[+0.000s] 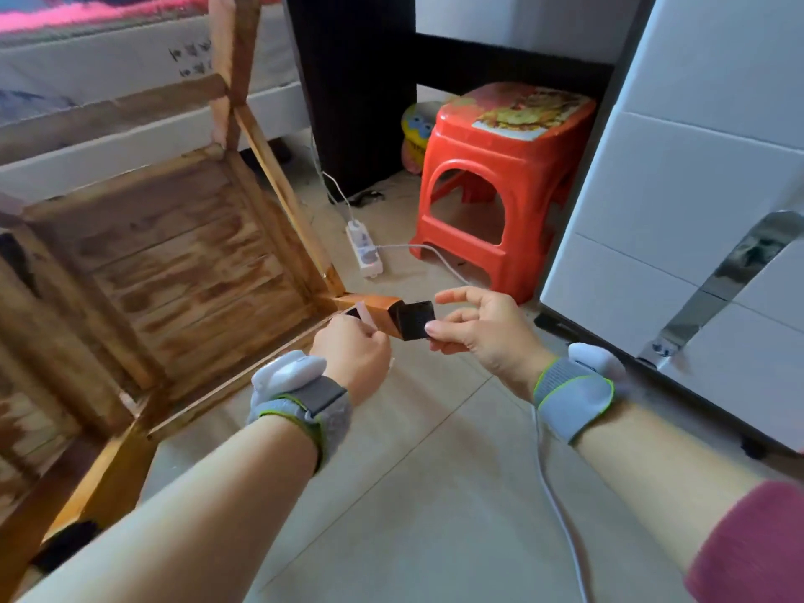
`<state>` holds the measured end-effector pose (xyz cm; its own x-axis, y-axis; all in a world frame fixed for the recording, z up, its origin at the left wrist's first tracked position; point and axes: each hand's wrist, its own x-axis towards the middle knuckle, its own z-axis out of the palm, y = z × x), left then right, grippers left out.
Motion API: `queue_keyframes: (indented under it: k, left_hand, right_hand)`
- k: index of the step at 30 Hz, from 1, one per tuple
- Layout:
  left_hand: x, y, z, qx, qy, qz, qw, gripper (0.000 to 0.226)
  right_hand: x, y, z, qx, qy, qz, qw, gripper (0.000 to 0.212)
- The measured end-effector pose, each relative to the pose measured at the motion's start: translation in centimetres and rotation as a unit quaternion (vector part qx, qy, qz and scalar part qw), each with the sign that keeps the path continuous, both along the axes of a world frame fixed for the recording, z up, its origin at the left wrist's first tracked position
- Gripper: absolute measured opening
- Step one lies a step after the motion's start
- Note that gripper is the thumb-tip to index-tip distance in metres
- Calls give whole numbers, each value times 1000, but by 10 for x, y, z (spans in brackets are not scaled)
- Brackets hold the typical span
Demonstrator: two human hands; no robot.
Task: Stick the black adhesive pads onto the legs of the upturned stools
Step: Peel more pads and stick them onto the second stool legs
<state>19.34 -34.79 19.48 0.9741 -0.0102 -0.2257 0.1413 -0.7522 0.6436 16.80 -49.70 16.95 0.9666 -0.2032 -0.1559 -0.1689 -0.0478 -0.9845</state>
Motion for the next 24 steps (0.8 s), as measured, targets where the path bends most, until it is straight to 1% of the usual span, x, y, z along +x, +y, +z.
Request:
queue_keyframes:
  k: [3, 7, 10, 13, 16, 20, 24]
  left_hand:
    - [-4, -1, -12, -47, -22, -14, 999, 27]
    - [-4, -5, -13, -86, -32, -21, 996, 22]
    - [-2, -5, -18, -85, -66, -8, 994, 19]
    - [1, -5, -20, -75, -93, 2, 993, 18]
    - [2, -4, -22, -76, -96, 4, 992, 17]
    - [4, -4, -24, -80, -92, 5, 993, 18]
    - [6, -3, -26, -85, -92, 5, 992, 18]
  right_hand:
    - [6, -3, -9, -23, 4, 3, 1000, 10]
    - [12, -2, -14, -53, 13, 19, 998, 3]
    - [17, 1, -18, -75, 6, 22, 997, 3]
    - [21, 4, -22, -74, -6, 0, 997, 2]
    - [23, 6, -25, -64, -13, -34, 997, 4]
    - [23, 7, -25, -45, -11, -47, 998, 11]
    - [25, 12, -29, -42, -18, -66, 997, 4]
